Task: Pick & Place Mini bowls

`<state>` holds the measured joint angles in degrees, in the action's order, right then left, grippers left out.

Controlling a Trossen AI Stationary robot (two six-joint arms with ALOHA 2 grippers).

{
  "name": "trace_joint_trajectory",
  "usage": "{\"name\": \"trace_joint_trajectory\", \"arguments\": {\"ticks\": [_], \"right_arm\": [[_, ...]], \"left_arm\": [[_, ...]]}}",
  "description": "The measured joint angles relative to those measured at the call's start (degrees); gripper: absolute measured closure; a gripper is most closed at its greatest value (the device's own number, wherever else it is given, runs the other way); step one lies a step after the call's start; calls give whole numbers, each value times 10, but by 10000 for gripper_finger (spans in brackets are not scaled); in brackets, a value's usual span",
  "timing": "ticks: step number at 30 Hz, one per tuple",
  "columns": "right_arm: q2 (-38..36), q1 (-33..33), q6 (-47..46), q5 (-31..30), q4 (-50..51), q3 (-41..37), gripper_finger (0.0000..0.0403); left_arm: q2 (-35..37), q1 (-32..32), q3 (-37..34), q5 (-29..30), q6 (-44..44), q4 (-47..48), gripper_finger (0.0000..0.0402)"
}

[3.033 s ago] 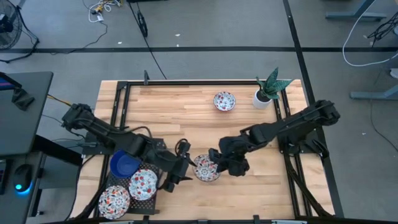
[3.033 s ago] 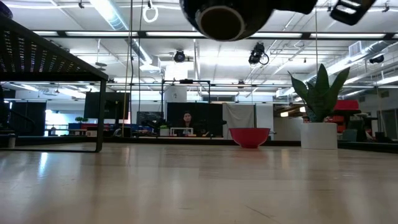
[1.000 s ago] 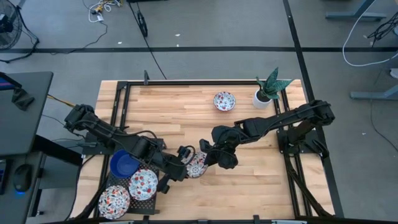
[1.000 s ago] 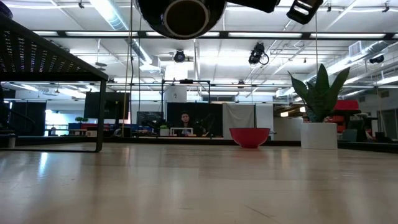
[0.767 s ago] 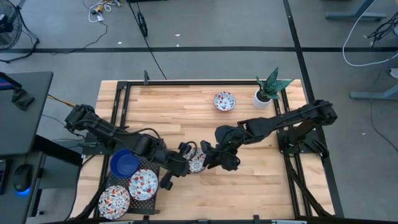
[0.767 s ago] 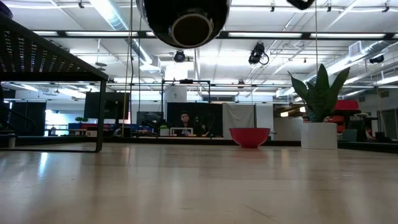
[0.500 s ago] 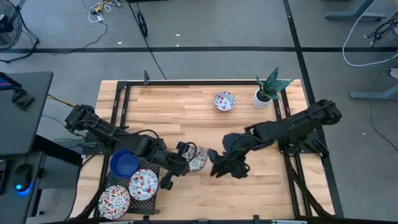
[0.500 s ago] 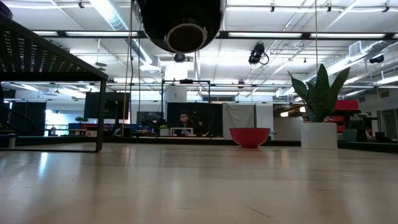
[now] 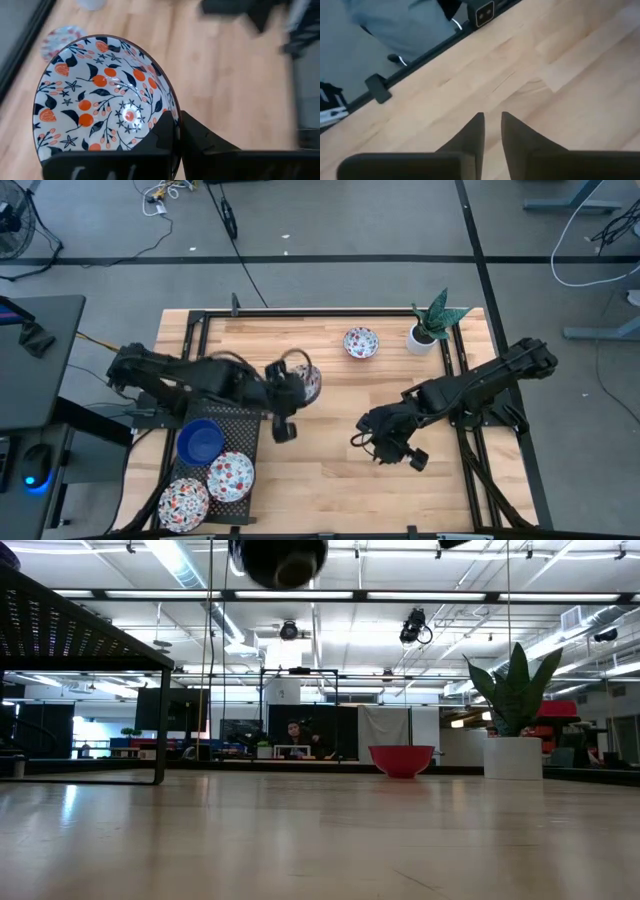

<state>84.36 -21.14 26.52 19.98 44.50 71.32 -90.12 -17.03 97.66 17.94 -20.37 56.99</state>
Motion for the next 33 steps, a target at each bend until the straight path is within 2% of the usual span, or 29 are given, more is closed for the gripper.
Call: {"name": "trace_joint_trajectory", "arguments": {"ticks": [8, 11, 14, 17, 22, 33], "right_arm": [[0, 17, 26, -24, -63, -59, 367], [1, 26, 29, -25, -76, -69, 371], [1, 34, 30, -26, -85, -73, 372], [1, 39, 38, -26, -90, -73, 372], [1, 44, 58, -25, -102, -73, 372], [1, 57, 84, -25, -128, -73, 372]], "left_arm": [[-57, -22, 245, -126, -50, 207, 389], [-99, -49, 318, -169, -94, 280, 389], [-134, -76, 369, -212, -179, 334, 389], [-143, -102, 371, -242, -259, 325, 389], [-142, -156, 354, -250, -407, 330, 389], [-140, -247, 355, -281, -633, 330, 389]]}}
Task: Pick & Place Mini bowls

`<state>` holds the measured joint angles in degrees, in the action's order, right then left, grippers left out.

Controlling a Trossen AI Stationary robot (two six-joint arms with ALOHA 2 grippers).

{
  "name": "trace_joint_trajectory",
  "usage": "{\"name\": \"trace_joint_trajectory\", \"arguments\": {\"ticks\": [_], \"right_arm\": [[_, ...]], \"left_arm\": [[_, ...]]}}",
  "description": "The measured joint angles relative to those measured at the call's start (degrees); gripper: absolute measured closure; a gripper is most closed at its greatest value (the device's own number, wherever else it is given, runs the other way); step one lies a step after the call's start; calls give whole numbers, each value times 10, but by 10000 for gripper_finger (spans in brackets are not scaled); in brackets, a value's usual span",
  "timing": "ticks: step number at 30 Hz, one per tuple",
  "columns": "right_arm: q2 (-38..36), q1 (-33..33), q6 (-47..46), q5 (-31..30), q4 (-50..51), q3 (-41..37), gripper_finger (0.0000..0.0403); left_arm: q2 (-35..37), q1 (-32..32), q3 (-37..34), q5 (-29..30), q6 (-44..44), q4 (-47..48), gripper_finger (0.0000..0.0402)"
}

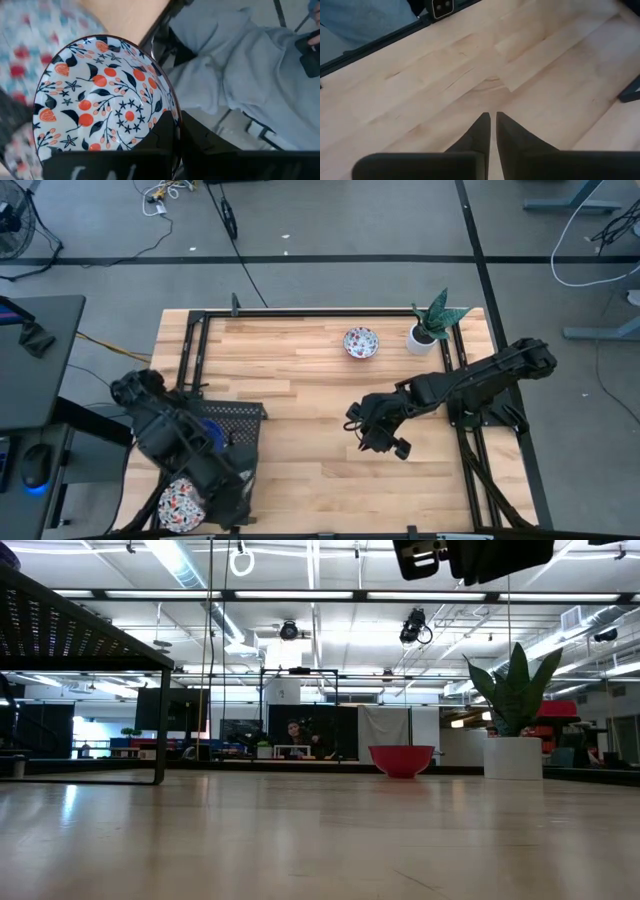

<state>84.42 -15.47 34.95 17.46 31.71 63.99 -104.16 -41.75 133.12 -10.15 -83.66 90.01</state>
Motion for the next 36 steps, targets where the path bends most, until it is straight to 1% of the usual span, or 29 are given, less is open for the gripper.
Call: {"name": "trace_joint_trajectory", "arguments": {"ticks": [10, 12, 17, 22, 28, 32, 36], "right_arm": [[0, 8, 11, 1, -22, 0, 372], [0, 8, 14, 2, -25, 0, 372], [0, 9, 22, 17, -35, 0, 372], [0, 9, 35, 21, -46, 0, 372], [0, 10, 40, 21, -63, 0, 372], [0, 12, 46, 22, -68, 0, 372], [0, 12, 45, 31, -70, 0, 372]], "left_arm": [[0, -67, -6, -32, -163, 0, 389], [0, -83, -19, -38, -184, -1, 389], [0, -119, -76, -88, -219, 0, 389], [0, -144, -106, -94, -227, 0, 389], [3, -145, -121, -90, -216, -1, 389], [17, -132, -125, -93, -192, 0, 389], [21, -114, -126, -67, -160, 0, 389]]}}
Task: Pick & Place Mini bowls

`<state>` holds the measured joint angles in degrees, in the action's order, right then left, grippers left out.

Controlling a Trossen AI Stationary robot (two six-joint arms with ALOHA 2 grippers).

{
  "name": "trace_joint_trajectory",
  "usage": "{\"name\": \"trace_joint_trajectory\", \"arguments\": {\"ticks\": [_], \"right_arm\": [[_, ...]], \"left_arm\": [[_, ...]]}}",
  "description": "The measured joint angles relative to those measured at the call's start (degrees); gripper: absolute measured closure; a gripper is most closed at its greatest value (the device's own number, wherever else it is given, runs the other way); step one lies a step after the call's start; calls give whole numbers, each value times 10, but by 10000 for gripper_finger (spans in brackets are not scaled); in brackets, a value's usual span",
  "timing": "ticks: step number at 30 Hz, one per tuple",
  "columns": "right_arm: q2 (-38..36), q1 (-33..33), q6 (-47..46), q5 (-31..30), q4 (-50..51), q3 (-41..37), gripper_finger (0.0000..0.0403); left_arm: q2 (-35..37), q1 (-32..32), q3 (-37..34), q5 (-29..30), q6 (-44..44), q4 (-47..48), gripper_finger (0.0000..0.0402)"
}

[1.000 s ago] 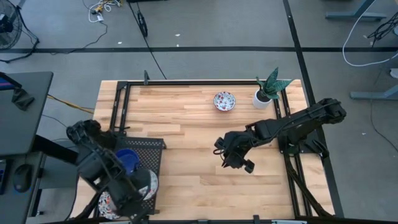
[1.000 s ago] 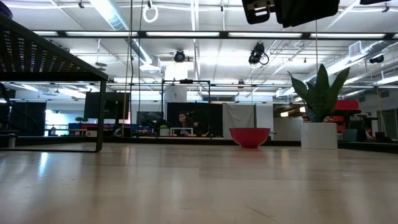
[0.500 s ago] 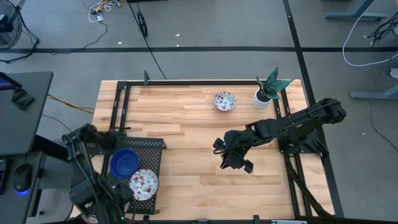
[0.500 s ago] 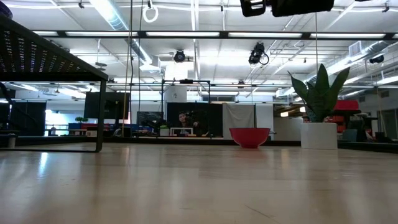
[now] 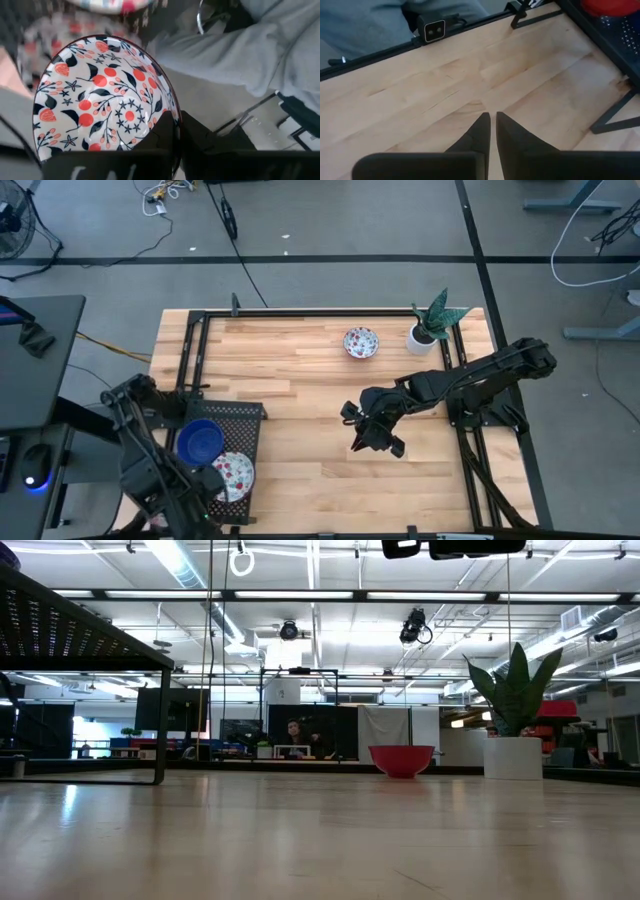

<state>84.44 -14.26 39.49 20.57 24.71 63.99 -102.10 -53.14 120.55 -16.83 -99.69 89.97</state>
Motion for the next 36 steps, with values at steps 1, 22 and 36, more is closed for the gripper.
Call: {"name": "trace_joint_trajectory", "arguments": {"ticks": [1, 22, 36], "right_arm": [[0, 0, 0, 1, 0, 0, 372], [0, 0, 0, 1, -2, 0, 372], [0, 0, -2, 1, -3, 0, 372]], "left_arm": [[0, 1, 0, 8, 11, 0, 389], [18, -24, -85, 64, 44, 0, 389], [8, -42, -85, 107, 33, 0, 389]]}}
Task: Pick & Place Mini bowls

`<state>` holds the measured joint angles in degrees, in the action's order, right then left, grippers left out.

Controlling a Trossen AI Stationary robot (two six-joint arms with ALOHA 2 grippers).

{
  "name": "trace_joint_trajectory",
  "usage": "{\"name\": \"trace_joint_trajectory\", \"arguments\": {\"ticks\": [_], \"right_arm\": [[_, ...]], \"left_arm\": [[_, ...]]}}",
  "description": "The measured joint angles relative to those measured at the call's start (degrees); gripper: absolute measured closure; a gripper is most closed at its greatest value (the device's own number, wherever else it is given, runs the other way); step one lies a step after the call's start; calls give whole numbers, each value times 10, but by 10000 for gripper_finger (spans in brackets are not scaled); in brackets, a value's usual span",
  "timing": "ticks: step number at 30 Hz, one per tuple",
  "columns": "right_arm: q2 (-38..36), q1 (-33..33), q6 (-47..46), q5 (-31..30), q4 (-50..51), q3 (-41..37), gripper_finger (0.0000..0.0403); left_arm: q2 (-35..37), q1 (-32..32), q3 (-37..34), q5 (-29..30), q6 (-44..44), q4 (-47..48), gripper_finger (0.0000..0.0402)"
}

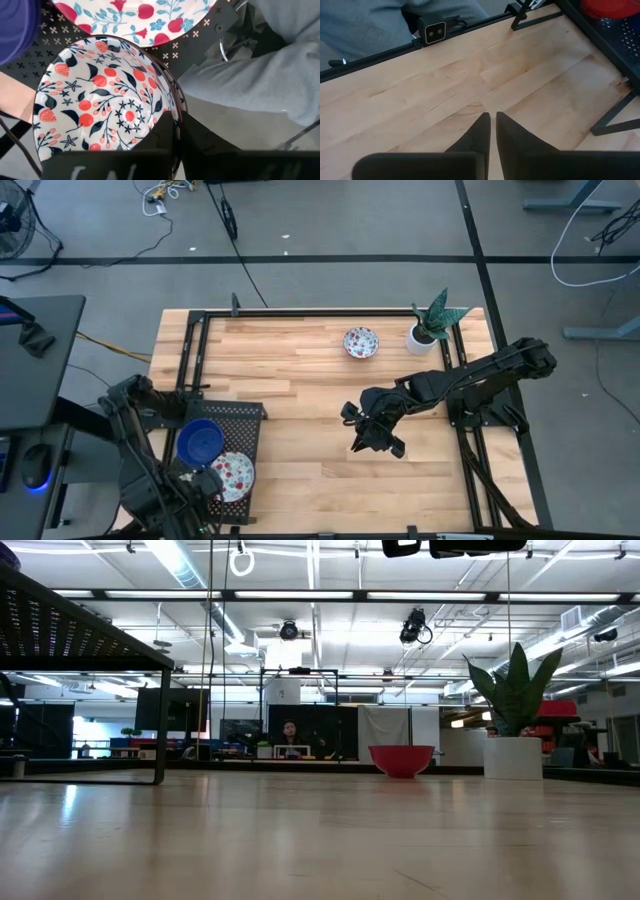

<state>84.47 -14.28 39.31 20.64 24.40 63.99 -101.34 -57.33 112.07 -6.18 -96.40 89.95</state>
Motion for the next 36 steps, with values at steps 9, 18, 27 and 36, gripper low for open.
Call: {"name": "trace_joint_trajectory", "arguments": {"ticks": [9, 18, 27, 36], "right_arm": [[0, 0, -8, 0, 0, 0, 372], [0, 0, -9, 0, 1, 0, 372], [0, 0, -9, 0, 1, 0, 372], [0, 0, -9, 0, 1, 0, 372]], "left_arm": [[0, -4, 0, 21, -7, 1, 389], [0, -7, 0, 16, -35, 1, 364], [0, -7, 0, 8, -34, 0, 369], [0, -7, 0, 4, -35, 0, 305]]}}
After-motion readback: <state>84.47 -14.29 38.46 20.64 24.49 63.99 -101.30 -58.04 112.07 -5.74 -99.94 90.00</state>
